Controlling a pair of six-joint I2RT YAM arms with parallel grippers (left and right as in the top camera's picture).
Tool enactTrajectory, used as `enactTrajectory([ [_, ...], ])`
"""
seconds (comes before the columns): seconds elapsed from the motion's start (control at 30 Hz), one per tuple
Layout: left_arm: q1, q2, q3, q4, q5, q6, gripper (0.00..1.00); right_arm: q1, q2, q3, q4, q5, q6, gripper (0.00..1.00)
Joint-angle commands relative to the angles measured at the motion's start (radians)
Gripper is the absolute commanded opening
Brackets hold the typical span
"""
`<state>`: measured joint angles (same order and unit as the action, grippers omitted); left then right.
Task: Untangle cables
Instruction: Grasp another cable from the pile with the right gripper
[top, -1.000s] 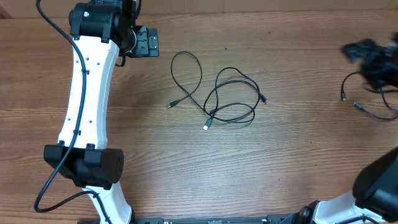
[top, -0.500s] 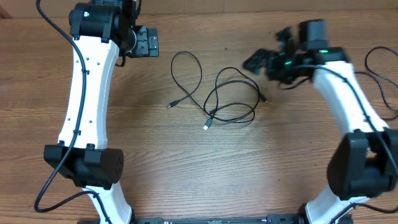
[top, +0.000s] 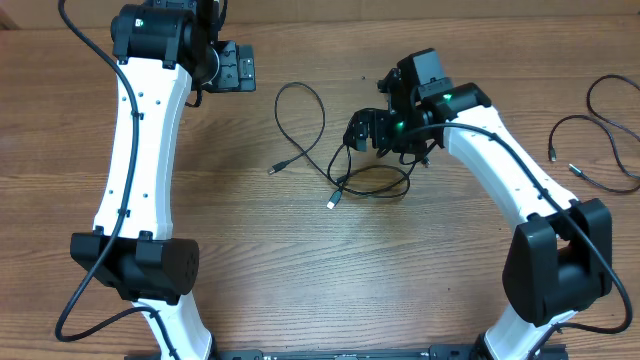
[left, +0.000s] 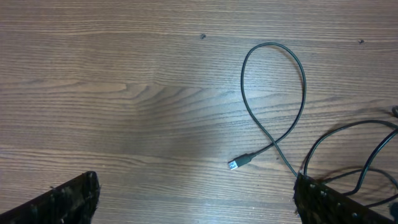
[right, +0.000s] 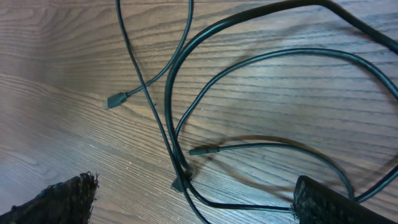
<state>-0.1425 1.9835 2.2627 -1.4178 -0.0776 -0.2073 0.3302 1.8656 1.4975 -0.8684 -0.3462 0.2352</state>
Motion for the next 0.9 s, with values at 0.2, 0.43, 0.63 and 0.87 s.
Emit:
enactTrajectory([
  [0.2,-0.002,0.006,0.003,0.001,0.011,-0.006,1.00,0.035,0.002,-0.005,0.047,0.032,0.012,1.00],
  [0.43,-0.002,0.006,0.003,0.001,0.011,-0.006,1.00,0.035,0.045,-0.005,0.122,0.032,0.028,1.00],
  [0.63,-0.002,0.006,0.003,0.001,0.012,-0.006,1.00,0.037,0.136,-0.005,0.145,0.031,0.053,1.00],
  [0.87,-0.002,0.006,0.003,0.001,0.012,-0.006,1.00,0.048,0.240,-0.005,0.145,-0.047,0.053,0.53],
])
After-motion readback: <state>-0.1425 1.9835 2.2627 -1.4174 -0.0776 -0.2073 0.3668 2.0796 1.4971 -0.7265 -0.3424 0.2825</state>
